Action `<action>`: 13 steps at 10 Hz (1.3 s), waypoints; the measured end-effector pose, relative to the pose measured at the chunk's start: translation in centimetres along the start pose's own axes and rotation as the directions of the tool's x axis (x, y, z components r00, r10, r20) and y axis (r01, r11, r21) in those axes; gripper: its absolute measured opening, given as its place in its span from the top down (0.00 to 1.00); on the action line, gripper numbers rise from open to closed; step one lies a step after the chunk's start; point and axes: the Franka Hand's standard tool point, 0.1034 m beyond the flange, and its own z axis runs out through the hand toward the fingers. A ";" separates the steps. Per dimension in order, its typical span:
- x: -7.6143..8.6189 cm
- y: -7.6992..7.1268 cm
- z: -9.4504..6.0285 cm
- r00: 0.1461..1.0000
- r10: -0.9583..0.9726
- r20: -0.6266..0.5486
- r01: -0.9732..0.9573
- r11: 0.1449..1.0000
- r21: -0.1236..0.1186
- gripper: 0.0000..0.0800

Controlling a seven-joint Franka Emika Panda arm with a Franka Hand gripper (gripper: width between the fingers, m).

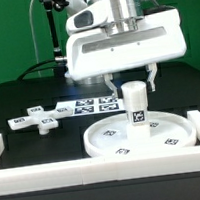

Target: Assemble round table

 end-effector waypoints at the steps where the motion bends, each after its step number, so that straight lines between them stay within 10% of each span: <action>1: -0.1 0.0 0.0 1.000 -0.003 -0.015 0.003 1.000 -0.005 0.49; 3: -0.1 0.4 0.0 1.000 0.000 -0.026 -0.001 1.000 -0.010 0.49; 6: -0.1 0.3 -0.1 1.000 0.004 -0.015 -0.004 1.000 -0.006 0.21; 13: 0.7 -0.1 -2.6 1.000 0.002 0.022 -0.002 1.000 0.013 0.19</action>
Offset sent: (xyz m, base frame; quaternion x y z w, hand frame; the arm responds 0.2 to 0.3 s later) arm 0.0000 0.0000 0.0000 0.0000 0.0000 0.0000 1.0000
